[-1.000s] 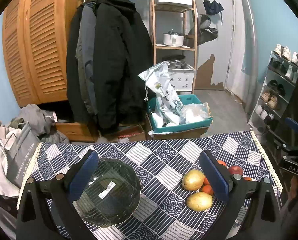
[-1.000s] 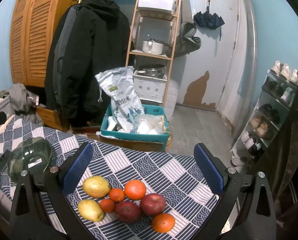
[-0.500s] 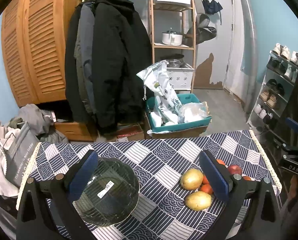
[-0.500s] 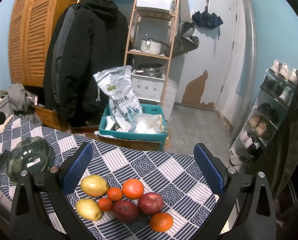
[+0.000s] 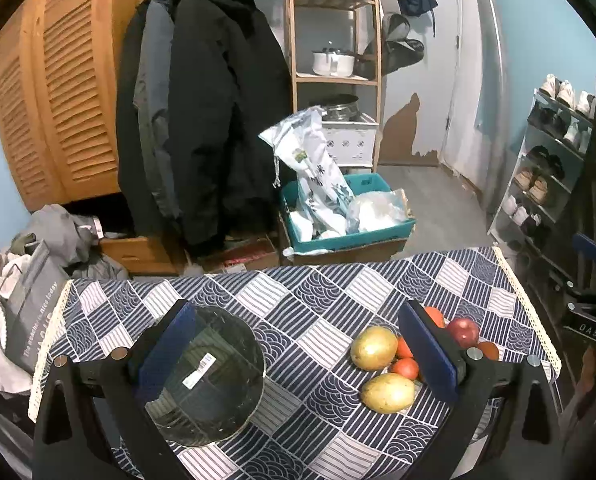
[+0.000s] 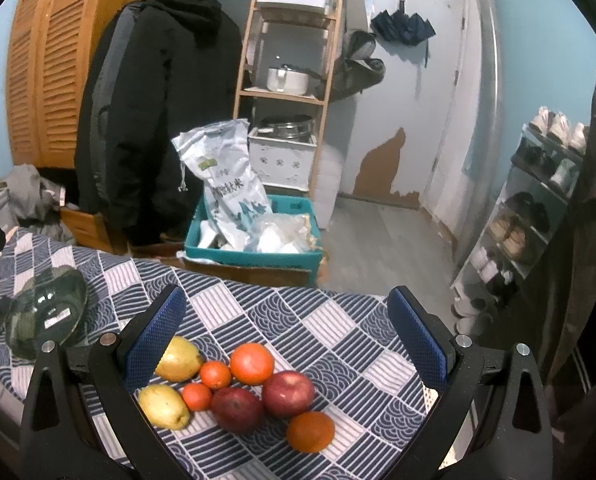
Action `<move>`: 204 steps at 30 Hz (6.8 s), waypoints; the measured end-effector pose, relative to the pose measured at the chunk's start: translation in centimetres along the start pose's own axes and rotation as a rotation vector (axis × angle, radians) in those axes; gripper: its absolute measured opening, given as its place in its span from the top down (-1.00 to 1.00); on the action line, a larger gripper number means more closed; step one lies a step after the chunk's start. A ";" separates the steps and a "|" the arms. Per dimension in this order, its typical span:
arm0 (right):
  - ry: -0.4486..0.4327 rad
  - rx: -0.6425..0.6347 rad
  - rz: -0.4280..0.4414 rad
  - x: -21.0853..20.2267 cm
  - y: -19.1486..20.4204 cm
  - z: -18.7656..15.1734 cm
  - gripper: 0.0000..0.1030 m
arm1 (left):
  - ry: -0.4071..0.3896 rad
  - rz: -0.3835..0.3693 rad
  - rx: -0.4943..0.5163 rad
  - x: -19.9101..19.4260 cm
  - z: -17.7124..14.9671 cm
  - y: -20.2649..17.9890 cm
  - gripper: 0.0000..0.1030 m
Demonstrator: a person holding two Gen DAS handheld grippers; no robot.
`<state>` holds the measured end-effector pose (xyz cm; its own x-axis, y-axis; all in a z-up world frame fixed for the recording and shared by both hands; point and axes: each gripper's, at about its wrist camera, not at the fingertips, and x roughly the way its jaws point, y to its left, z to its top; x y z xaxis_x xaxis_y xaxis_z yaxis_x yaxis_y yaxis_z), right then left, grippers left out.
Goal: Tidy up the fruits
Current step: 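Move both tools forward over the fruit cluster, then close right gripper on the large orange while left gripper closes on the yellow-green pear, then lift the orange with right gripper while left gripper carries the pear toward the glass bowl, then lower the orange into the glass bowl with right gripper while left gripper releases the pear there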
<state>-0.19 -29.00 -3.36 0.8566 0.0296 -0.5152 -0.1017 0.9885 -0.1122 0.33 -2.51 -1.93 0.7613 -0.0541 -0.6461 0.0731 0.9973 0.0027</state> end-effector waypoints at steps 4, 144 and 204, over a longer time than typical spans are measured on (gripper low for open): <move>0.026 0.008 -0.009 0.3 -0.5 -0.5 -0.93 | 0.026 -0.013 0.009 0.7 -0.4 -0.8 -0.98; 0.153 0.063 0.216 5.9 5.8 1.3 -0.25 | 0.054 -0.017 -0.048 4.9 -2.2 1.0 -0.57; 0.536 -0.277 0.576 18.6 33.3 -4.4 -0.25 | 0.439 0.215 -0.354 13.9 -13.6 21.3 -0.57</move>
<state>10.14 3.80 -20.43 0.2826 0.3756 -0.8827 -0.6308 0.7660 0.1239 3.71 18.61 -21.28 0.3927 0.1009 -0.9141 -0.3292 0.9435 -0.0373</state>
